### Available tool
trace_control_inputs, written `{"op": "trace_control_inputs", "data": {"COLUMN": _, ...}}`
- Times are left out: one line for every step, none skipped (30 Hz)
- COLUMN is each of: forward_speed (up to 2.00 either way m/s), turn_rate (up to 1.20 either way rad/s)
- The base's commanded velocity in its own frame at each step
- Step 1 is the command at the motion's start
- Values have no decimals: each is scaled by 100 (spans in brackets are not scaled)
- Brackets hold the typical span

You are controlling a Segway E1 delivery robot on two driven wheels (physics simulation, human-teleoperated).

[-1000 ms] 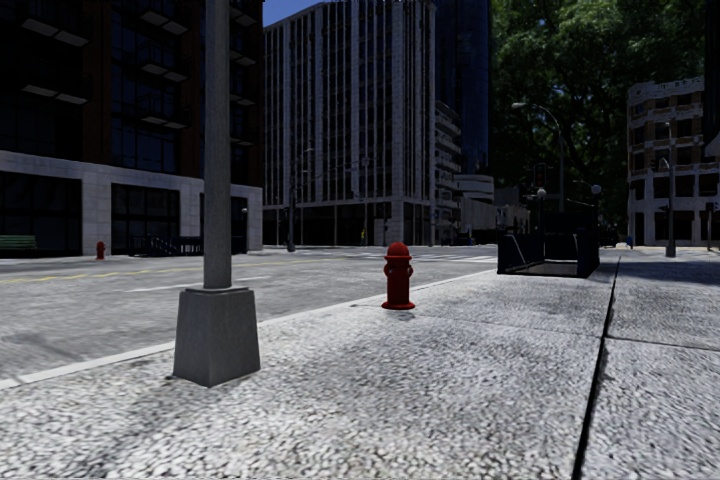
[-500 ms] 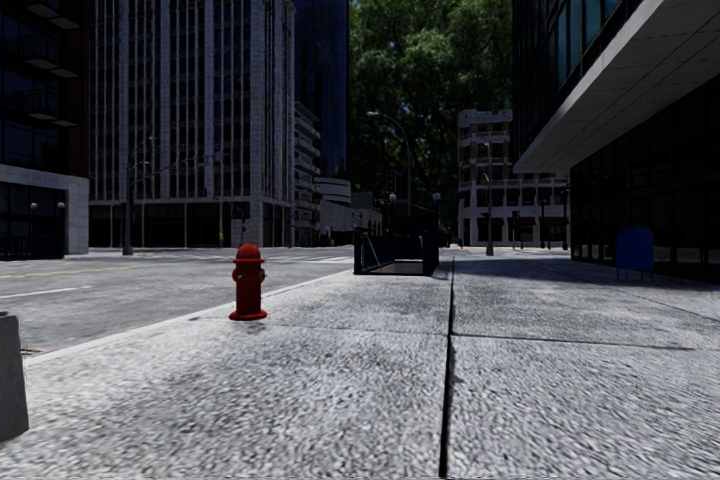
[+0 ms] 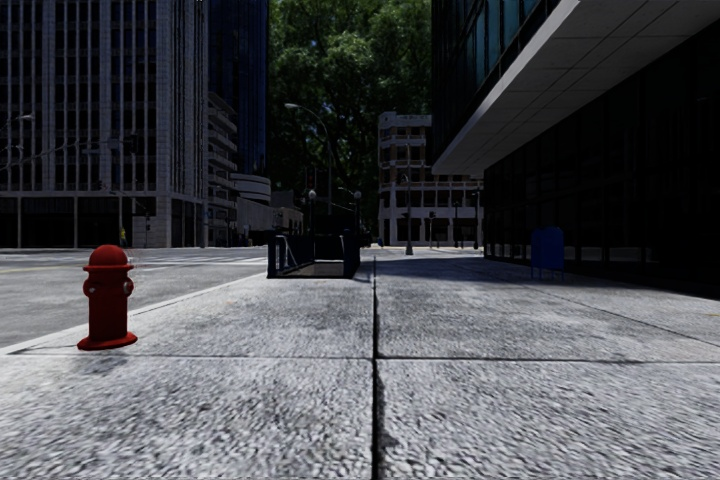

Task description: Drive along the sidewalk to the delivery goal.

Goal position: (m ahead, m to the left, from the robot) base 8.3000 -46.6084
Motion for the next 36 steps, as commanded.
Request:
{"op": "trace_control_inputs", "data": {"forward_speed": 172, "turn_rate": 0}}
{"op": "trace_control_inputs", "data": {"forward_speed": 181, "turn_rate": 0}}
{"op": "trace_control_inputs", "data": {"forward_speed": 192, "turn_rate": 0}}
{"op": "trace_control_inputs", "data": {"forward_speed": 192, "turn_rate": 0}}
{"op": "trace_control_inputs", "data": {"forward_speed": 195, "turn_rate": 0}}
{"op": "trace_control_inputs", "data": {"forward_speed": 195, "turn_rate": 0}}
{"op": "trace_control_inputs", "data": {"forward_speed": 196, "turn_rate": 0}}
{"op": "trace_control_inputs", "data": {"forward_speed": 196, "turn_rate": 0}}
{"op": "trace_control_inputs", "data": {"forward_speed": 196, "turn_rate": 0}}
{"op": "trace_control_inputs", "data": {"forward_speed": 196, "turn_rate": 0}}
{"op": "trace_control_inputs", "data": {"forward_speed": 196, "turn_rate": -10}}
{"op": "trace_control_inputs", "data": {"forward_speed": 196, "turn_rate": -10}}
{"op": "trace_control_inputs", "data": {"forward_speed": 196, "turn_rate": -20}}
{"op": "trace_control_inputs", "data": {"forward_speed": 196, "turn_rate": -24}}
{"op": "trace_control_inputs", "data": {"forward_speed": 195, "turn_rate": -25}}
{"op": "trace_control_inputs", "data": {"forward_speed": 195, "turn_rate": -25}}
{"op": "trace_control_inputs", "data": {"forward_speed": 195, "turn_rate": -26}}
{"op": "trace_control_inputs", "data": {"forward_speed": 195, "turn_rate": -26}}
{"op": "trace_control_inputs", "data": {"forward_speed": 195, "turn_rate": -26}}
{"op": "trace_control_inputs", "data": {"forward_speed": 195, "turn_rate": -26}}
{"op": "trace_control_inputs", "data": {"forward_speed": 195, "turn_rate": -26}}
{"op": "trace_control_inputs", "data": {"forward_speed": 195, "turn_rate": -26}}
{"op": "trace_control_inputs", "data": {"forward_speed": 195, "turn_rate": -26}}
{"op": "trace_control_inputs", "data": {"forward_speed": 195, "turn_rate": -26}}
{"op": "trace_control_inputs", "data": {"forward_speed": 195, "turn_rate": -27}}
{"op": "trace_control_inputs", "data": {"forward_speed": 195, "turn_rate": -28}}
{"op": "trace_control_inputs", "data": {"forward_speed": 195, "turn_rate": -28}}
{"op": "trace_control_inputs", "data": {"forward_speed": 195, "turn_rate": -31}}
{"op": "trace_control_inputs", "data": {"forward_speed": 195, "turn_rate": -33}}
{"op": "trace_control_inputs", "data": {"forward_speed": 195, "turn_rate": -34}}
{"op": "trace_control_inputs", "data": {"forward_speed": 195, "turn_rate": -34}}
{"op": "trace_control_inputs", "data": {"forward_speed": 195, "turn_rate": -34}}
{"op": "trace_control_inputs", "data": {"forward_speed": 195, "turn_rate": -34}}
{"op": "trace_control_inputs", "data": {"forward_speed": 195, "turn_rate": -34}}
{"op": "trace_control_inputs", "data": {"forward_speed": 195, "turn_rate": -34}}
{"op": "trace_control_inputs", "data": {"forward_speed": 195, "turn_rate": -34}}
